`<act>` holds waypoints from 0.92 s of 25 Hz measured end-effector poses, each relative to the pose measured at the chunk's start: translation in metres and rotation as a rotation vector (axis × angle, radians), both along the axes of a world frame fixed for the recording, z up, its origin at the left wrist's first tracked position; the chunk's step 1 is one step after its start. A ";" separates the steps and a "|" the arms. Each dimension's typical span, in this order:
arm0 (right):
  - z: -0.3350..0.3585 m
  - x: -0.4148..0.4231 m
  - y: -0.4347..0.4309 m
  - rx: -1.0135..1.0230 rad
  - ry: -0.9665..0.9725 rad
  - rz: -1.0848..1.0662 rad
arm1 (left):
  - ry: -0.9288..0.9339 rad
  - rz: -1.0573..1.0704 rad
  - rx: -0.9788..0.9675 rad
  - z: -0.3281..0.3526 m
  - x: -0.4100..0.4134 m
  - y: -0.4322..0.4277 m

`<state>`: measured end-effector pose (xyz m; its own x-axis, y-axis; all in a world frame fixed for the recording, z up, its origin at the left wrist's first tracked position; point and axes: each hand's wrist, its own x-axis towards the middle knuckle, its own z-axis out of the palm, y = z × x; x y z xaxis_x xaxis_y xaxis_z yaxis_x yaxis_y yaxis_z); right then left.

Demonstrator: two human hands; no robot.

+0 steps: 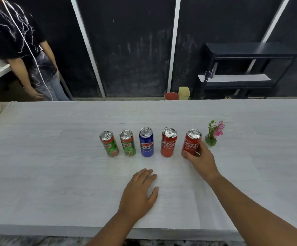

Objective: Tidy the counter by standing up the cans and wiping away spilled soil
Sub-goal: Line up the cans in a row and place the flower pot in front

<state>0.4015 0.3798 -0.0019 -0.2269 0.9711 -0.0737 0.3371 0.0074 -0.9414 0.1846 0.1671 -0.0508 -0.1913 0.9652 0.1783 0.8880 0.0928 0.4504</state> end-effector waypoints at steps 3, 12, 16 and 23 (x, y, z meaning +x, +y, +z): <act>-0.003 0.000 0.000 -0.010 -0.005 0.005 | 0.002 0.003 -0.003 0.001 0.001 0.000; -0.019 0.015 -0.030 0.058 -0.161 -0.012 | -0.006 -0.005 0.023 0.001 0.000 0.000; -0.035 0.028 -0.071 0.300 -0.502 0.077 | 0.005 -0.002 0.030 -0.002 0.000 0.000; -0.041 0.041 -0.092 0.435 -0.676 0.170 | 0.075 0.051 -0.001 -0.005 0.002 0.001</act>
